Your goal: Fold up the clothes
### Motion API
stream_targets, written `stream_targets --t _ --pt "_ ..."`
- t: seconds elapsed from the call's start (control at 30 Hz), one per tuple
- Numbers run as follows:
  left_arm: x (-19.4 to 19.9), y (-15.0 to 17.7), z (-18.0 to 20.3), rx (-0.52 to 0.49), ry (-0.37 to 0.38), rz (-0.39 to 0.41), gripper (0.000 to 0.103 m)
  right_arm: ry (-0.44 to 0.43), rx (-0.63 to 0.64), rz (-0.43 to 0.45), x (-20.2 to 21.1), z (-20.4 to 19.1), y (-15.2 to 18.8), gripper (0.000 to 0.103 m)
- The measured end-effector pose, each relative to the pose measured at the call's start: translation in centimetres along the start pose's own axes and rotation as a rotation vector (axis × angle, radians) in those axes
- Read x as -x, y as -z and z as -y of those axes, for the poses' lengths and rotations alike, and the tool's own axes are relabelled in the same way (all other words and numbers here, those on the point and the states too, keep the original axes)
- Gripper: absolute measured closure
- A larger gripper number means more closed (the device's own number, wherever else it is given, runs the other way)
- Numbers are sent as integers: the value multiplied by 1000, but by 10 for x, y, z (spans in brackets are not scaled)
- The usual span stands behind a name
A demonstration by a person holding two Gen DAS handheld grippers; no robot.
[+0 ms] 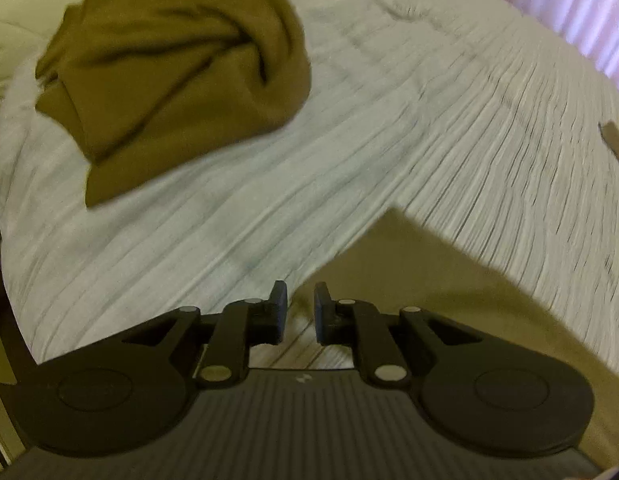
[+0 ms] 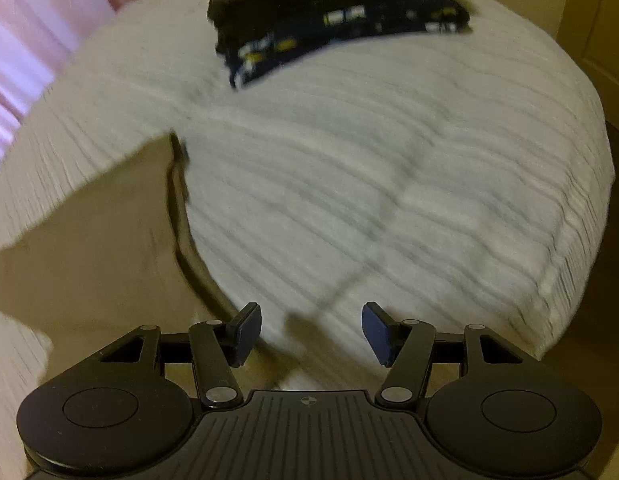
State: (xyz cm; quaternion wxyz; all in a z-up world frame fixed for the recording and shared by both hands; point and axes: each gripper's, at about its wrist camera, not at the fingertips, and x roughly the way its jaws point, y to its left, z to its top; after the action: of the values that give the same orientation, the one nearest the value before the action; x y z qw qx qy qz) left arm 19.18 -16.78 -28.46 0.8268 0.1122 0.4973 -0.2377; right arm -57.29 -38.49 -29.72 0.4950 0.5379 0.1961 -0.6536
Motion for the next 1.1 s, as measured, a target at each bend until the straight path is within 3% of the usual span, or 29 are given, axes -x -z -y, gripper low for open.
stream_targets --t 0.07,0.2,0.23,0.43,0.6,0.77,1.1 --pt "4 -9 15 -11 31 18 94 -29 -5 12 -5 -7 -8 43" --pt "-9 -27 77 -59 182 18 90 -80 -18 20 -26 -25 -29 43" --pt "-17 -32 97 -69 226 14 85 -94 -22 21 -34 -31 -35 43" --pt "-76 -68 228 -99 442 -39 83 -160 -44 19 -90 -65 -72 43" --pt "-123 -108 345 -138 571 -50 78 -187 -12 19 -129 -95 -100 43" --pt "-167 -151 434 -89 630 -29 70 -197 -4 6 -159 -112 -115 43" --pt "-254 -211 538 31 552 55 65 -202 -24 22 -189 -118 -122 44"
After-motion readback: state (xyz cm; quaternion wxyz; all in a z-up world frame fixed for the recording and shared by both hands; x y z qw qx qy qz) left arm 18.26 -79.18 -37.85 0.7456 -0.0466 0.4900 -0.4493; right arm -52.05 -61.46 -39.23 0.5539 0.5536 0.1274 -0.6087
